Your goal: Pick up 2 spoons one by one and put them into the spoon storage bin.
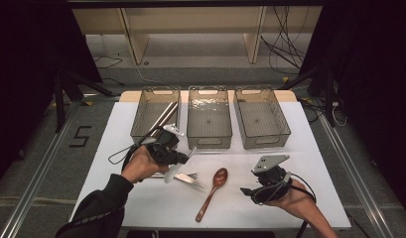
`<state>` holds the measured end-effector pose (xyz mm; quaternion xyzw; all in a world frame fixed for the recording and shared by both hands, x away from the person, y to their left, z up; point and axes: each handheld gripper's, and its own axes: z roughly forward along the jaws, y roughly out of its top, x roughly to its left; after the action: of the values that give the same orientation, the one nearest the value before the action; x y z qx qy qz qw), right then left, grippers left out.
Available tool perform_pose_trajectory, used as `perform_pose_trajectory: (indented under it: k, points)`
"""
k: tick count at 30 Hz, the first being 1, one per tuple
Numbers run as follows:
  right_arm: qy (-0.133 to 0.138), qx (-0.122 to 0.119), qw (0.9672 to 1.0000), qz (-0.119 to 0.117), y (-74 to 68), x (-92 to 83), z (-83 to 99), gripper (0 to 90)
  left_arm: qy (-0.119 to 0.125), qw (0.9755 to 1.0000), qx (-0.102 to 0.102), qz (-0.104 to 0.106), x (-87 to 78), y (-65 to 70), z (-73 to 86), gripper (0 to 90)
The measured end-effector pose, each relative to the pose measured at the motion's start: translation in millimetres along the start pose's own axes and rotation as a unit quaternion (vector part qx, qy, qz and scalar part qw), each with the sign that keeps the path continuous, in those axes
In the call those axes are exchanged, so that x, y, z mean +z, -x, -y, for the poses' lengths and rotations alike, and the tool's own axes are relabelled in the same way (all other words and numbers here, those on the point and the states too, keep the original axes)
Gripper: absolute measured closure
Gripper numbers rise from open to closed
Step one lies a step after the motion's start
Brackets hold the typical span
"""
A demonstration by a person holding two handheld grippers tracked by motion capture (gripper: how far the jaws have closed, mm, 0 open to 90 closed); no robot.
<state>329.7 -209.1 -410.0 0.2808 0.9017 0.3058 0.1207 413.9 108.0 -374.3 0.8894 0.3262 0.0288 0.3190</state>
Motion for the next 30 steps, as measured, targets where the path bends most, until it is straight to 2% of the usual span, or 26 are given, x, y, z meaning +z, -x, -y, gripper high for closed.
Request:
perform_pose_trajectory:
  k: [8,19,27,30]
  points:
    - [0.002,0.000,1.0000,0.000,0.3,-0.3,0.4,30.7,0.012,0.9996,-0.010,-0.024,3.7,-17.8,-30.0,85.4]
    - [0.002,-0.003,1.0000,-0.001,0.3,-0.2,0.2,30.6,0.038,0.9980,-0.027,-0.043,4.9,-40.4,-70.7,85.4]
    - [0.000,-0.004,1.0000,-0.004,-0.1,0.7,0.2,30.6,0.040,0.9964,-0.045,-0.059,14.3,-59.7,-94.1,85.4]
    - [0.001,-0.004,1.0000,-0.004,0.3,0.8,0.3,30.7,0.039,0.9964,-0.039,-0.065,20.5,-60.6,-103.5,85.4]
